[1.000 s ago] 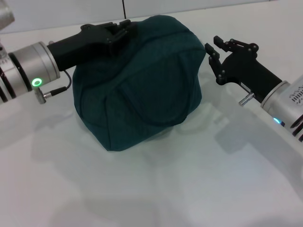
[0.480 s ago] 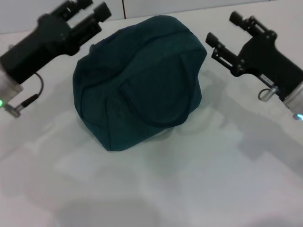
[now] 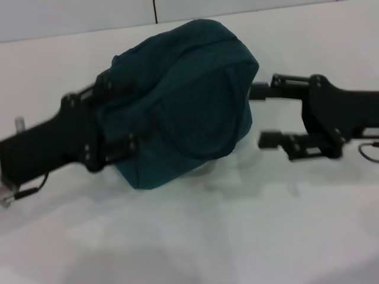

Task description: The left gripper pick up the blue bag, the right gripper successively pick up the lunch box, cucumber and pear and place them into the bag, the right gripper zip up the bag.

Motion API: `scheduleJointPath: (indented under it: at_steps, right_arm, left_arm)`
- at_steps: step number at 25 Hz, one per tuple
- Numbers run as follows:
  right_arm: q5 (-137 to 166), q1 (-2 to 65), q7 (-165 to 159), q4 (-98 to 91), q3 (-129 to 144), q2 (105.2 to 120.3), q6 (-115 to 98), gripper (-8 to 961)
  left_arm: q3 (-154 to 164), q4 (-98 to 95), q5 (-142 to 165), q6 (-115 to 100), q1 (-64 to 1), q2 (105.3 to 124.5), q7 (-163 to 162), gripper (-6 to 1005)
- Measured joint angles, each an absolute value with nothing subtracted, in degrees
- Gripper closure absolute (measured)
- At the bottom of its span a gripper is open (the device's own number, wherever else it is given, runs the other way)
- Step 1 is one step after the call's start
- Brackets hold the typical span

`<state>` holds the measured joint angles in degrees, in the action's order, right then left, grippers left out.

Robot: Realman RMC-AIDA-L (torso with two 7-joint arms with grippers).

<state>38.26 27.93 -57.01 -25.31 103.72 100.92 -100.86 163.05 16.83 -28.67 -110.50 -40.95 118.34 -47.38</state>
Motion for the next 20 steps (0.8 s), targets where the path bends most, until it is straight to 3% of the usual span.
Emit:
scheduleJointPath:
  at_steps: [12, 20]
  right_arm:
    - [60.46, 24.39, -59.28, -26.13, 81.56, 103.85, -105.23, 199]
    - [62.73, 23.15, -59.28, -26.29, 79.96, 104.71, -104.03, 200]
  left_arm:
    - [163.03, 15.16, -26.22, -111.58, -34.3, 119.37, -41.96, 183]
    - [163.03, 13.88, -24.8, -111.73, -33.55, 119.28, -41.4, 183]
